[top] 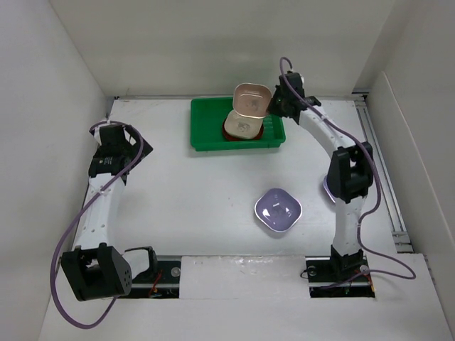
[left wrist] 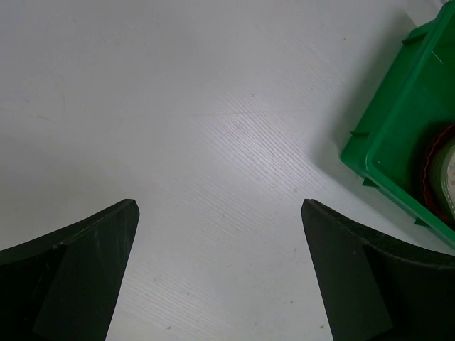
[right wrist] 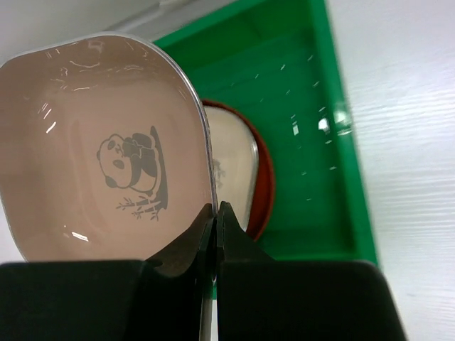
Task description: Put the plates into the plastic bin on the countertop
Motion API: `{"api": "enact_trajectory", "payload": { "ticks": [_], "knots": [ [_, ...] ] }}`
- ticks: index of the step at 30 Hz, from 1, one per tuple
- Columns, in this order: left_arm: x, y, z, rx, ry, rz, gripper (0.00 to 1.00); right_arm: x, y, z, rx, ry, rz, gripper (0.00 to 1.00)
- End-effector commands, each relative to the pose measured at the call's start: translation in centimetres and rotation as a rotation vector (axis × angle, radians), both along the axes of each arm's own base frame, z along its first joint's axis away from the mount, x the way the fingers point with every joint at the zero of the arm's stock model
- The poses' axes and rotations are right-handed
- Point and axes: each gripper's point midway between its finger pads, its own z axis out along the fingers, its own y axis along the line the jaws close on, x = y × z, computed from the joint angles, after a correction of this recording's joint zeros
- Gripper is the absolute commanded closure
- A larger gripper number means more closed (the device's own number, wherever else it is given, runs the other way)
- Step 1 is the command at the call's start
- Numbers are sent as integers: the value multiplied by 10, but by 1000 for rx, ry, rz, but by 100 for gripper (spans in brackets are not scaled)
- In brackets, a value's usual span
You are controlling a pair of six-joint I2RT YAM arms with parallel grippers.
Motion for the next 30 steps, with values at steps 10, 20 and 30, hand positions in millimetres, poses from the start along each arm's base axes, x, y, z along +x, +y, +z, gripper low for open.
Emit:
{"api": "enact_trajectory", "payload": {
  "ticks": [10,20,30],
  "knots": [
    [-1,-3,5,9,-30,-30,0,6,53,-26,161,42,-53,98],
    [0,-10,11,-3,-68,-79,0,-10,49,-7,131,25,-81,26],
    [-5,-176,11,-114,-81,-609,0,-104,11,76,-46,-137,-123,0]
  ]
}}
